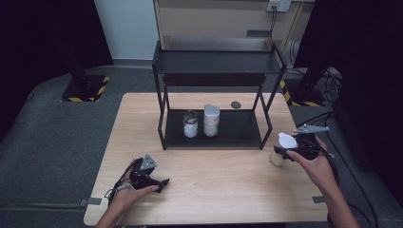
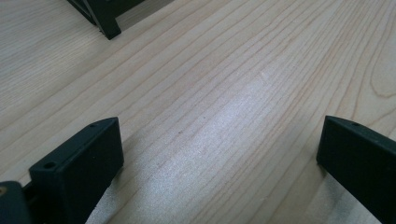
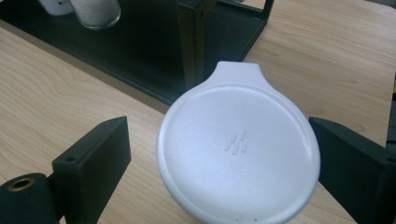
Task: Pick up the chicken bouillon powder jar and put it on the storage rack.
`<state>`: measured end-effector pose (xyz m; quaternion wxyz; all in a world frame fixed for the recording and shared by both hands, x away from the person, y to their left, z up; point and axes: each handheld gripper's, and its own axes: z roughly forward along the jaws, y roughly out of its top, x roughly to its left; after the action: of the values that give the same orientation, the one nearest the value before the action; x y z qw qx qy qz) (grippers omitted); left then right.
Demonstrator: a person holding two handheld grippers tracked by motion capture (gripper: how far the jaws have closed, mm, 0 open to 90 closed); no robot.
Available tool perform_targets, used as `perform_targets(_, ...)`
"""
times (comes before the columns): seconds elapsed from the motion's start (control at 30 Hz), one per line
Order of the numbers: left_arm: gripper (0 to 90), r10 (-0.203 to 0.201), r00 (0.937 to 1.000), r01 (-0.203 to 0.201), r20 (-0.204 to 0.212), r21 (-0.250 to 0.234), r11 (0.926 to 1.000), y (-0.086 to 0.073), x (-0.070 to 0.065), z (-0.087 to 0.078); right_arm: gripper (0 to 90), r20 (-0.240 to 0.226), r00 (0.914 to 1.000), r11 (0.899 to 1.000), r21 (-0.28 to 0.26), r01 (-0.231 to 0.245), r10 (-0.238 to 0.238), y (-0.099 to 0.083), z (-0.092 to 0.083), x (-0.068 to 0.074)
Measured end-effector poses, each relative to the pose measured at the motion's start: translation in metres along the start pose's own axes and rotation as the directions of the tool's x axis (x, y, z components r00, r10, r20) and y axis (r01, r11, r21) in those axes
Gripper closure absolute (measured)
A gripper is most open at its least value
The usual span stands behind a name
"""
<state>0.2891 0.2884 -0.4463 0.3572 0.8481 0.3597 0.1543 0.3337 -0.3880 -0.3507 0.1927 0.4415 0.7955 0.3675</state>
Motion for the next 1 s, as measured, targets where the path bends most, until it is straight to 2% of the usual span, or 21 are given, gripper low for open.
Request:
perform_targets(0.53, 0.0, 0.0, 1.0, 0.0, 0.0, 0.0, 1.0, 0.0, 0.0, 0.0, 21.6, 0.028, 0.9996, 1.0, 0.027, -0.001, 0.0, -0.0038, 0.0065, 0.0049)
perform_targets(0.77, 0.0, 0.0, 1.0, 0.0, 0.0, 0.0, 1.0, 0.0, -0.0001, 0.0, 30.3, 0.051, 0.9986, 0.999, 0.035, 0.009, -0.011, -0.005, 0.0073, 0.0086)
perform_targets(1.0, 0.0, 0.0, 1.0, 0.0, 0.0, 0.0, 1.0, 0.0, 0.0, 0.0, 30.7, 0.055, 0.9984, 1.0, 0.027, 0.005, -0.006, -0.0072, 0.0071, 0.0091)
